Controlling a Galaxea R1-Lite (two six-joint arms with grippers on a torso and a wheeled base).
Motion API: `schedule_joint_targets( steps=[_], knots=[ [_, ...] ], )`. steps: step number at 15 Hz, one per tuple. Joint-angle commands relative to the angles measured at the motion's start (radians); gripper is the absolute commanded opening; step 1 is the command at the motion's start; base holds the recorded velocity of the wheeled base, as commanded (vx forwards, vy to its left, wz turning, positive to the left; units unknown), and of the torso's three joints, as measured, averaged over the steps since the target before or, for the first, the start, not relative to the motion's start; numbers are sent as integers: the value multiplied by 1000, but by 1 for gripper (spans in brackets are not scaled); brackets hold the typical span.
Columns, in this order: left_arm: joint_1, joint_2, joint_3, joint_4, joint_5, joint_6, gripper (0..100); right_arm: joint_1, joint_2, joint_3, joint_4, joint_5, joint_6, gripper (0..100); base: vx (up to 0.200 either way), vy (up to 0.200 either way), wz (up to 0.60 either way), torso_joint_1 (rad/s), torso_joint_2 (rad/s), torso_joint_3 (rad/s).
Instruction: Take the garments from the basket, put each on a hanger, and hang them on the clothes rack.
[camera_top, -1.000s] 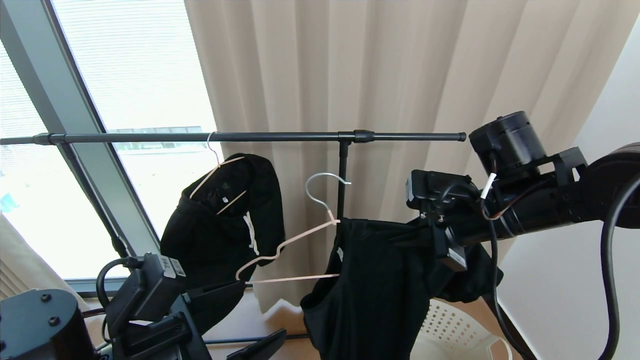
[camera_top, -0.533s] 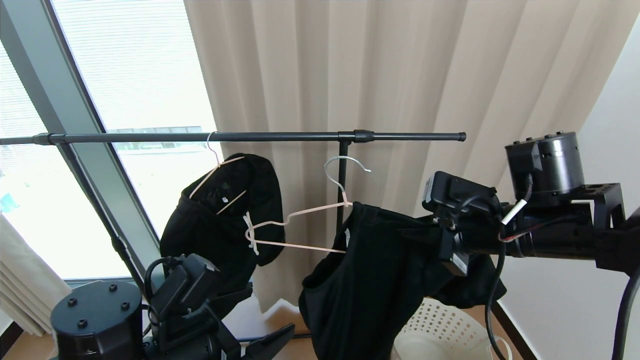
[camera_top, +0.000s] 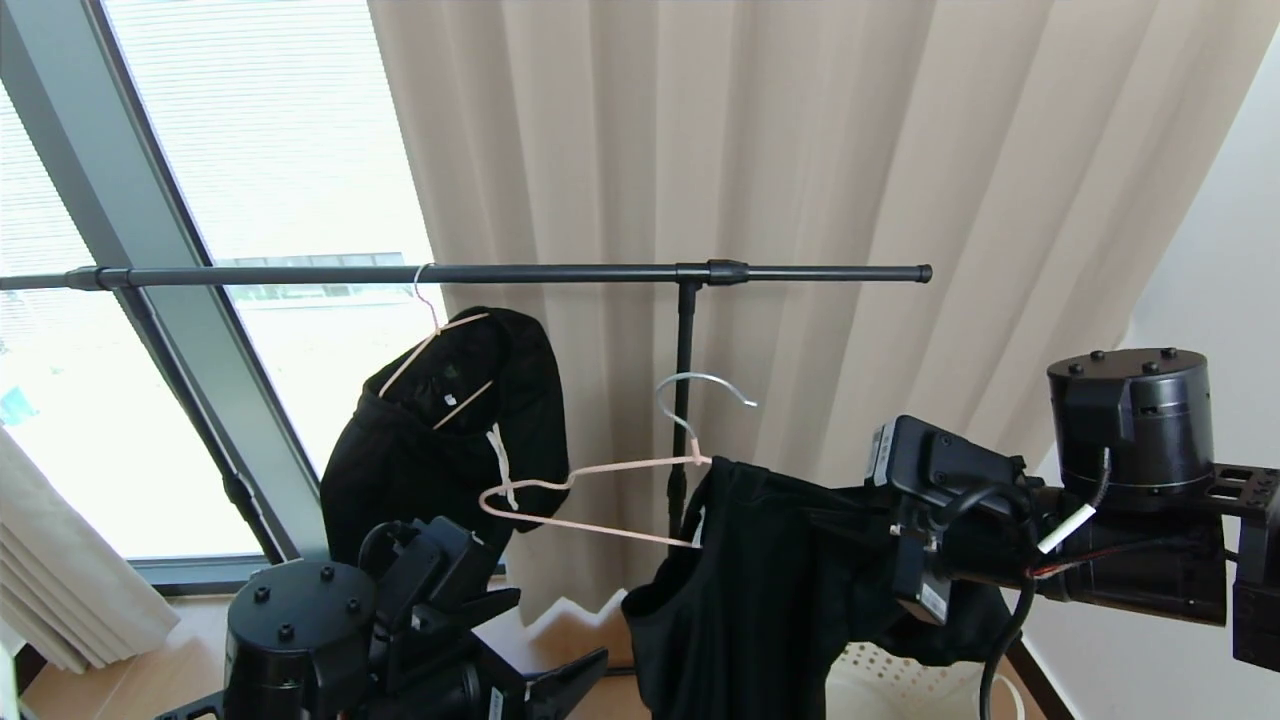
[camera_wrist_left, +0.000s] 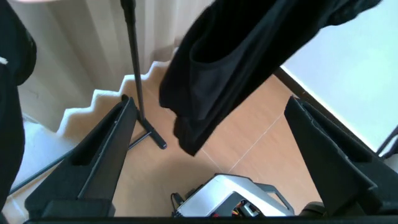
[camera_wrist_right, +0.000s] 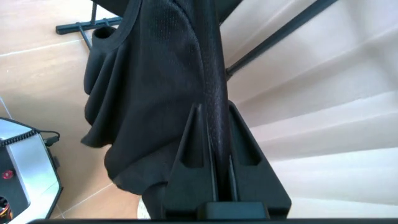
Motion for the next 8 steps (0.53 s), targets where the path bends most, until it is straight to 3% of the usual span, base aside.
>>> schedule_joint_targets(
  steps=[1, 8],
  knots=[
    [-7, 60, -26, -2, 33, -2, 100, 33, -9, 4, -1, 1, 4, 0, 0, 0, 0, 0, 0, 0],
    [-34, 77, -49, -2, 59, -34, 100, 96, -45, 21, -1, 0, 42, 0, 0, 0, 0, 0, 0, 0]
  ],
)
